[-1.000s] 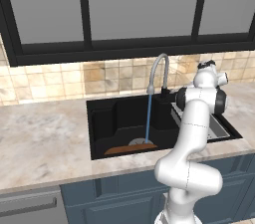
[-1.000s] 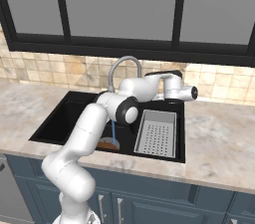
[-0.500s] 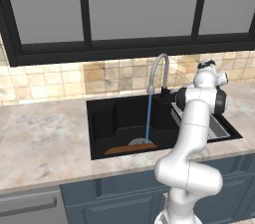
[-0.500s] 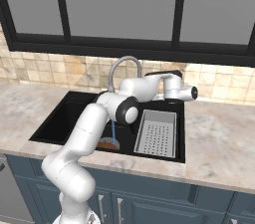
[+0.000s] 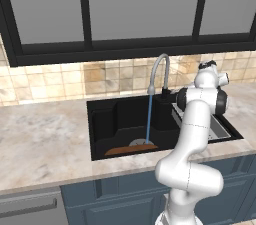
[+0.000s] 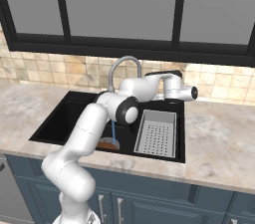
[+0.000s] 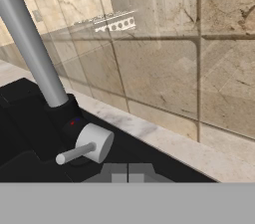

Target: Turn on the sink faucet with hot water and rinse the cutting board for ten seconds, then turn off the faucet. Push the cutting board to reach the water if necessary.

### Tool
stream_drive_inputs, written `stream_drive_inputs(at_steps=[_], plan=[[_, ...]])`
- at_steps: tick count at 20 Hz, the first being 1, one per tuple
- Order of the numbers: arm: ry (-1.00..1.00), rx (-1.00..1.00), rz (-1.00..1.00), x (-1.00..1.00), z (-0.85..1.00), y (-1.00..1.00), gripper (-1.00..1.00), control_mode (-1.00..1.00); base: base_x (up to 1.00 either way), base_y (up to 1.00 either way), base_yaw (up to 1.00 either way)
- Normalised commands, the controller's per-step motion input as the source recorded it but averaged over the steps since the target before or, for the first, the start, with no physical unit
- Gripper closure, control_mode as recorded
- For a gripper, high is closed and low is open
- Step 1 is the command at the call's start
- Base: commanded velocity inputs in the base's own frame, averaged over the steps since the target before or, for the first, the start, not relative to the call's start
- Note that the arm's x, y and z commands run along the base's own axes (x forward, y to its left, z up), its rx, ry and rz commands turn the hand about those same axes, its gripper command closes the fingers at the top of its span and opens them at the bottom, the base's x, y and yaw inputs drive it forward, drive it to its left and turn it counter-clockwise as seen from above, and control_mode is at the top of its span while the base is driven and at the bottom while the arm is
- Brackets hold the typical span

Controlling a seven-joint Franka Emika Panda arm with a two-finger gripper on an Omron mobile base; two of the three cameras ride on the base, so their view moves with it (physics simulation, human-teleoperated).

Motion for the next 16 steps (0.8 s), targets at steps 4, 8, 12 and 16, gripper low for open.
stream_drive_inputs(at_steps=[4, 8, 12, 16], plan=[[0.00, 0.00, 0.00, 0.00, 0.00, 0.00, 1.00, -1.00, 0.00, 0.00, 0.00], [0.00, 0.00, 0.00, 0.00, 0.00, 0.00, 1.00, -1.00, 0.00, 0.00, 0.00], [0.00, 0.00, 0.00, 0.00, 0.00, 0.00, 1.00, -1.00, 0.00, 0.00, 0.00], [0.00, 0.00, 0.00, 0.00, 0.00, 0.00, 1.00, -1.00, 0.00, 0.00, 0.00]])
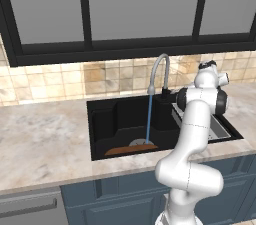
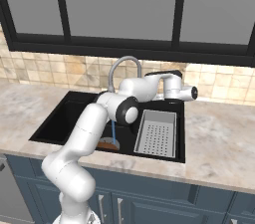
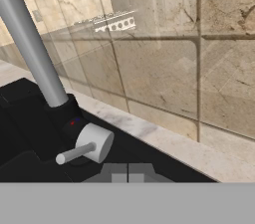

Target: Turn on the sink faucet with hot water and rinse the cutting board for ten seconds, then turn off the faucet. Push the cutting board to reach the water if necessary.

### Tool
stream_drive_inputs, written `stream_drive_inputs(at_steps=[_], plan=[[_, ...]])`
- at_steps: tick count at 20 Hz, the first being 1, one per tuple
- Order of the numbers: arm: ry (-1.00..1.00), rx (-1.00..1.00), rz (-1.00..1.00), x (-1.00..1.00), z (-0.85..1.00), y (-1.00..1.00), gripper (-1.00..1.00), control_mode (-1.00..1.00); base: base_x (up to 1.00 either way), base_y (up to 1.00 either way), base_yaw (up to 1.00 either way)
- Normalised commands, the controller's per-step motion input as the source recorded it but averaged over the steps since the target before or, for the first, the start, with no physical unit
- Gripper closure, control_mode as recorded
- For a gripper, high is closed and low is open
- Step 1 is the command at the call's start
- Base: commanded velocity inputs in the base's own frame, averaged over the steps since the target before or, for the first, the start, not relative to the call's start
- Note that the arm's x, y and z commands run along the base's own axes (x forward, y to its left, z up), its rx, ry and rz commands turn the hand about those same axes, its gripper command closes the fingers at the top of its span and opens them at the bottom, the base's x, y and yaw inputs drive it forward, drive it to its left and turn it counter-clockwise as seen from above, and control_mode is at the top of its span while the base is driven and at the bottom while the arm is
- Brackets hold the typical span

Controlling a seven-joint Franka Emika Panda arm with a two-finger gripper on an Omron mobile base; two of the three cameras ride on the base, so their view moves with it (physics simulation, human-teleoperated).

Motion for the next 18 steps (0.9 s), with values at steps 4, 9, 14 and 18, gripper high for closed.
stream_drive_inputs(at_steps=[4, 9, 14, 18], plan=[[0.00, 0.00, 0.00, 0.00, 0.00, 0.00, 1.00, -1.00, 0.00, 0.00, 0.00], [0.00, 0.00, 0.00, 0.00, 0.00, 0.00, 1.00, -1.00, 0.00, 0.00, 0.00], [0.00, 0.00, 0.00, 0.00, 0.00, 0.00, 1.00, -1.00, 0.00, 0.00, 0.00], [0.00, 0.00, 0.00, 0.00, 0.00, 0.00, 1.00, -1.00, 0.00, 0.00, 0.00]])
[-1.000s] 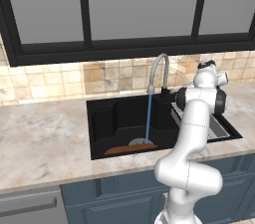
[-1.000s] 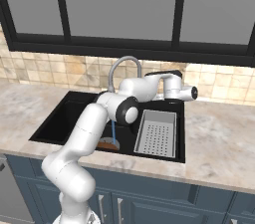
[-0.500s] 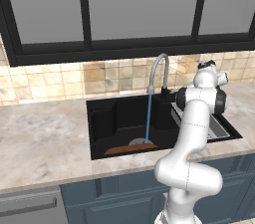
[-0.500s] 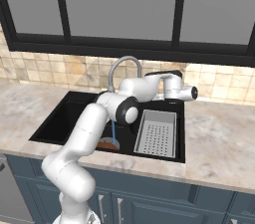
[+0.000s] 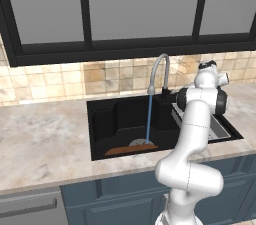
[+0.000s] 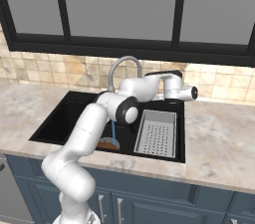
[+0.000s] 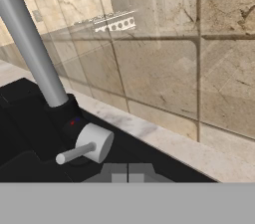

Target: Turn on the sink faucet with hot water and rinse the cutting board for ten seconds, then turn off the faucet. Push the cutting board to reach the water if necessary.

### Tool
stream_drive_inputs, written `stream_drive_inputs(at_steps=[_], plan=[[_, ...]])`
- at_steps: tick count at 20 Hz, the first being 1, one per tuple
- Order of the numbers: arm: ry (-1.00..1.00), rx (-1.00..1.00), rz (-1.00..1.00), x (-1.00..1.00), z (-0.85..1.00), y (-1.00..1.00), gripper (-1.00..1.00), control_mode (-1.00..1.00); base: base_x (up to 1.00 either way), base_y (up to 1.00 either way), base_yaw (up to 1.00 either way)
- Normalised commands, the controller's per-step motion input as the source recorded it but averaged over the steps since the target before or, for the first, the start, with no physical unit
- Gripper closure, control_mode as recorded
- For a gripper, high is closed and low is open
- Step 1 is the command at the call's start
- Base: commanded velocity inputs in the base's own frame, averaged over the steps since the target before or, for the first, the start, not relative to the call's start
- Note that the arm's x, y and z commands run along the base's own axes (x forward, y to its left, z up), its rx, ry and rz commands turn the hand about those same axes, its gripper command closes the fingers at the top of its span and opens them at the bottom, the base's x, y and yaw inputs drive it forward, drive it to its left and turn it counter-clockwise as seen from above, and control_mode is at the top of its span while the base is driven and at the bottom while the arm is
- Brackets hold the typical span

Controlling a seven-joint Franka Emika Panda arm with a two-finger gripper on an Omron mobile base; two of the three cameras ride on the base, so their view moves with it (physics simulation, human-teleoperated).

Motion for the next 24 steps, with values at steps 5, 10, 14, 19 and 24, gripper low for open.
stream_drive_inputs(at_steps=[5, 10, 14, 19, 24], plan=[[0.00, 0.00, 0.00, 0.00, 0.00, 0.00, 1.00, -1.00, 0.00, 0.00, 0.00], [0.00, 0.00, 0.00, 0.00, 0.00, 0.00, 1.00, -1.00, 0.00, 0.00, 0.00], [0.00, 0.00, 0.00, 0.00, 0.00, 0.00, 1.00, -1.00, 0.00, 0.00, 0.00], [0.00, 0.00, 0.00, 0.00, 0.00, 0.00, 1.00, -1.00, 0.00, 0.00, 0.00], [0.00, 0.00, 0.00, 0.00, 0.00, 0.00, 1.00, -1.00, 0.00, 0.00, 0.00]])
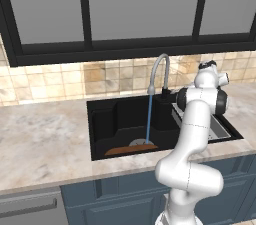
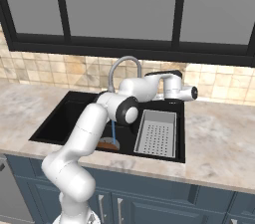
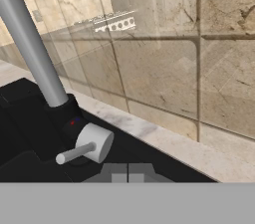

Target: Turn on the sink faucet with hot water and rinse the cutting board for ten seconds, then turn off the faucet. Push the cutting board to reach the water if necessary.

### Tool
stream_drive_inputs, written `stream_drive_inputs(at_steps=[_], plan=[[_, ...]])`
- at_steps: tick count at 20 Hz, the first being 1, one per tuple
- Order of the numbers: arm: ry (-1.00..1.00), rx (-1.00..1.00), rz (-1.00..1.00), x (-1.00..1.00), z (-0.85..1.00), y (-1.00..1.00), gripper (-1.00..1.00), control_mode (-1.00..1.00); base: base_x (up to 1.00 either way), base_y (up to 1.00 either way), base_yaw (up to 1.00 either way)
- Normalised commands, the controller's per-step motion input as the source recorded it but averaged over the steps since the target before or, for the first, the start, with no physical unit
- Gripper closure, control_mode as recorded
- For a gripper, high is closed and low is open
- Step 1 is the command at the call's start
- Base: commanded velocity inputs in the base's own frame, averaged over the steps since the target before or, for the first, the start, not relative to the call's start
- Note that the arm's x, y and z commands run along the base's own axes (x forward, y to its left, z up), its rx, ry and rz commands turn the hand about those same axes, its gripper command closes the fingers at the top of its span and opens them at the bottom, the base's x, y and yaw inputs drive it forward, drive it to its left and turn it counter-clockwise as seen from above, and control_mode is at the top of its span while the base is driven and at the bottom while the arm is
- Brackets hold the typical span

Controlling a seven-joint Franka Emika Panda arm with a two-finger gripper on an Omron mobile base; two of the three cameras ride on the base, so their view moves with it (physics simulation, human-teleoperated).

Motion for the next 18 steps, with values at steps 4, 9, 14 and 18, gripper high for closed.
stream_drive_inputs(at_steps=[4, 9, 14, 18], plan=[[0.00, 0.00, 0.00, 0.00, 0.00, 0.00, 1.00, -1.00, 0.00, 0.00, 0.00], [0.00, 0.00, 0.00, 0.00, 0.00, 0.00, 1.00, -1.00, 0.00, 0.00, 0.00], [0.00, 0.00, 0.00, 0.00, 0.00, 0.00, 1.00, -1.00, 0.00, 0.00, 0.00], [0.00, 0.00, 0.00, 0.00, 0.00, 0.00, 1.00, -1.00, 0.00, 0.00, 0.00]])
